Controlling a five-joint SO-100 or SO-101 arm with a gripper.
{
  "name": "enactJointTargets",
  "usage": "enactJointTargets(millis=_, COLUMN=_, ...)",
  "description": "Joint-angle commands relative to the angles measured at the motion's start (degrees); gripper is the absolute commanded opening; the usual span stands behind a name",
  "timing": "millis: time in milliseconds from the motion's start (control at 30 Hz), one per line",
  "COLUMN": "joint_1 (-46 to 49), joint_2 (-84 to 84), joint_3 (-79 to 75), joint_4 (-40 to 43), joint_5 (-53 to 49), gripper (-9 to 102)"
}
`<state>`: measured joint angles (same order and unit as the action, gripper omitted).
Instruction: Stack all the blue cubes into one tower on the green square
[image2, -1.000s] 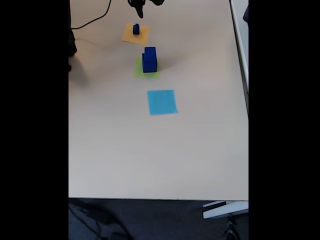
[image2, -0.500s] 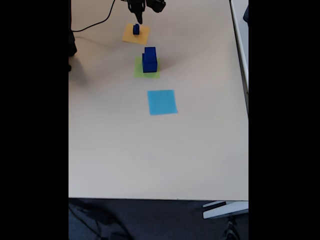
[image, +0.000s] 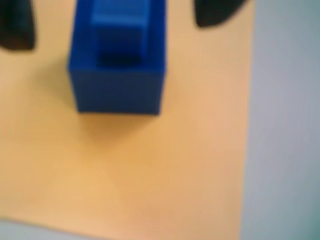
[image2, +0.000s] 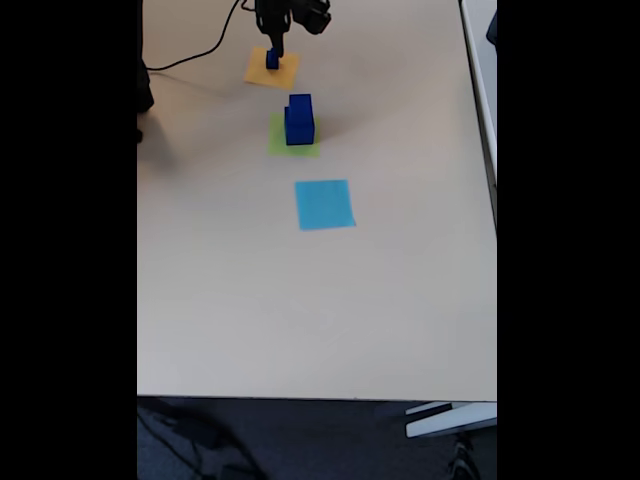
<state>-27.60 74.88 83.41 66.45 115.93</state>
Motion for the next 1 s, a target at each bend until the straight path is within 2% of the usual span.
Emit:
enactJointTargets(millis=0, joint_1=0.44, joint_2=0.70, joint_3=-0.26, joint_4=-0.18, joint_5=-0.53, gripper=16)
enactJointTargets(millis=633, joint_1=-0.53, joint_2=-1.67, joint_3=0.09, joint_4=-0.18, joint_5=-0.44, gripper=16)
enactJointTargets(millis=967, joint_1=-0.35, joint_2=-1.14, joint_3=0.62, joint_4=-0.62, joint_5=-0.44, gripper=8)
